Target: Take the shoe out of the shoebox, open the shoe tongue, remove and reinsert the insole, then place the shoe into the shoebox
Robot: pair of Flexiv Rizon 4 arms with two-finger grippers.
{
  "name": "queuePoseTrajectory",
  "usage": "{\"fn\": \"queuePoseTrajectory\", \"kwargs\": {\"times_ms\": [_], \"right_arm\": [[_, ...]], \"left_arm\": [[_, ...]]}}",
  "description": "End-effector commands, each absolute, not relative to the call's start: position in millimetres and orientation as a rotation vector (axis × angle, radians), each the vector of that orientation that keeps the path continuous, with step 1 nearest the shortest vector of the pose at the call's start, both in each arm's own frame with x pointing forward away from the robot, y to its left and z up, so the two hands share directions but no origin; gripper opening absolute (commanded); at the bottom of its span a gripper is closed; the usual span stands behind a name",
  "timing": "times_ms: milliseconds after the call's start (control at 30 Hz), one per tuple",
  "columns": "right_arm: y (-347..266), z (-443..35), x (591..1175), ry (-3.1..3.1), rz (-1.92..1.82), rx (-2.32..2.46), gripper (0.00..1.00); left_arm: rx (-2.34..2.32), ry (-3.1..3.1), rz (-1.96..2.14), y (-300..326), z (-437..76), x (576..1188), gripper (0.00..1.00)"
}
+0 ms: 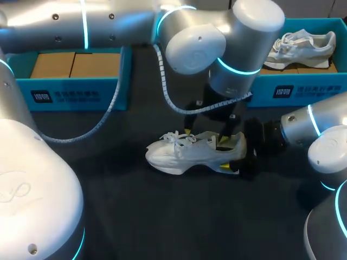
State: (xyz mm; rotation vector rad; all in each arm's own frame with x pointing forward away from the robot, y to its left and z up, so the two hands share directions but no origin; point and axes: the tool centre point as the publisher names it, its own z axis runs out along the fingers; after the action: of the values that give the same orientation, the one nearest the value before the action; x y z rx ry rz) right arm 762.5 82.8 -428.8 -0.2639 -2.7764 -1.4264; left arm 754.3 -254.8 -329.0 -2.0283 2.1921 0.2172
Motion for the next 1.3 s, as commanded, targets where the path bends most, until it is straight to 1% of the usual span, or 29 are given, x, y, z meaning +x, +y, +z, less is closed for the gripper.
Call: {"fn": "queuePoseTrajectory", "kwargs": {"times_ms": [33,533,800,1167,1200,1233,1267,1300], "right_arm": [[85.3,-431.7,762.8,-2.781,-1.417,-0.268,0.00],[85.3,-431.7,762.8,-2.781,-1.417,-0.268,0.00],[85.3,-431.7,762.8,-2.781,-1.417,-0.268,0.00],[85.3,-431.7,762.8,-2.781,-1.417,-0.268,0.00],[85.3,-431.7,762.8,-2.781,-1.417,-0.268,0.00],[85.3,-431.7,762.8,-2.781,-1.417,-0.268,0.00],[85.3,-431.7,762.8,-2.781,-1.417,-0.268,0.00],[85.3,-431.7,762.8,-2.781,-1.417,-0.268,0.00]], "left_arm": [[-2.043,2.184,0.216,-257.7,-339.6,755.4,1.00],[-2.047,2.140,0.279,-255.5,-366.4,753.4,1.00],[-2.037,2.095,0.351,-238.5,-364.4,753.4,1.00],[-2.042,2.080,0.374,-222.7,-343.3,754.1,1.00],[-2.041,2.078,0.368,-221.5,-341.3,753.8,0.91],[-2.040,2.077,0.365,-220.0,-339.1,753.4,0.78],[-2.040,2.078,0.365,-218.8,-337.3,753.1,0.62],[-2.039,2.078,0.364,-217.9,-336.2,753.0,0.50]]}}
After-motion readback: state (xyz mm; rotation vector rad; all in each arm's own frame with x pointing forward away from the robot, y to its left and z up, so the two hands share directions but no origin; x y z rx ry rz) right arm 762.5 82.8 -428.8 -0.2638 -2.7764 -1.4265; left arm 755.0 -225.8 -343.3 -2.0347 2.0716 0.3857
